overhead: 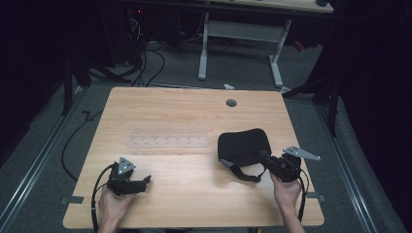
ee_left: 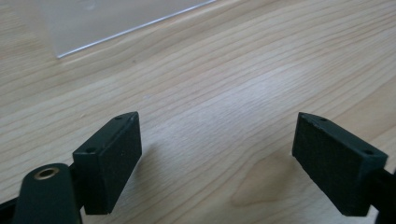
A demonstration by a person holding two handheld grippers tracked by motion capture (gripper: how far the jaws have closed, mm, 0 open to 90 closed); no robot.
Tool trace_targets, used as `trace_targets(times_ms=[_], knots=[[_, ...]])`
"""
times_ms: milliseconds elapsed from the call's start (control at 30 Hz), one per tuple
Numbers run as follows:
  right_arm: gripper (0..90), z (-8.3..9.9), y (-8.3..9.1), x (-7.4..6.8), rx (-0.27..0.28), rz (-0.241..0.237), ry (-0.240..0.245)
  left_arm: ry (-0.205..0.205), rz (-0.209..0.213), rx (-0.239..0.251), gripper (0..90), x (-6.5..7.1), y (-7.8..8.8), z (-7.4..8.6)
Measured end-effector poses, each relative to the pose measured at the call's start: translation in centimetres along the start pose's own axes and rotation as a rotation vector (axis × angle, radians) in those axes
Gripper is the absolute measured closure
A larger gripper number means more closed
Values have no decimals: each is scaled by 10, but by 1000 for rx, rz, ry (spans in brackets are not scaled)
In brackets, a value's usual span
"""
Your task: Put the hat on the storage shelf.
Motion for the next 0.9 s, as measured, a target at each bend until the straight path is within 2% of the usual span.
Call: trace_targets(times_ms=[133,300,433,667,900], knots=[[842,4,7,-11,2,-26,12,-15,37,-2,156,10,5,-3],[843,5,13,-21,2,-53,10,-9,93,6,155,26,15,-12],[842,4,18,-29,13,-78,12,-33,131,17,156,40,22,-19],[842,3,17,-45,5,-112,26,-60,216,22,156,67,30,-27],[842,2,12,-63,-14,-152,43,-85,286,15,163,93,34,-27]])
Point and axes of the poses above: each handheld gripper's, and its own axes: y roughly backward along the jaws, z roughly out of its underside, x roughly to its right, the point moved 10 cm from there along -y, roughly forward along the jaws, and after that the axes turned 2 degrees about -y, right-handed, at the moved point
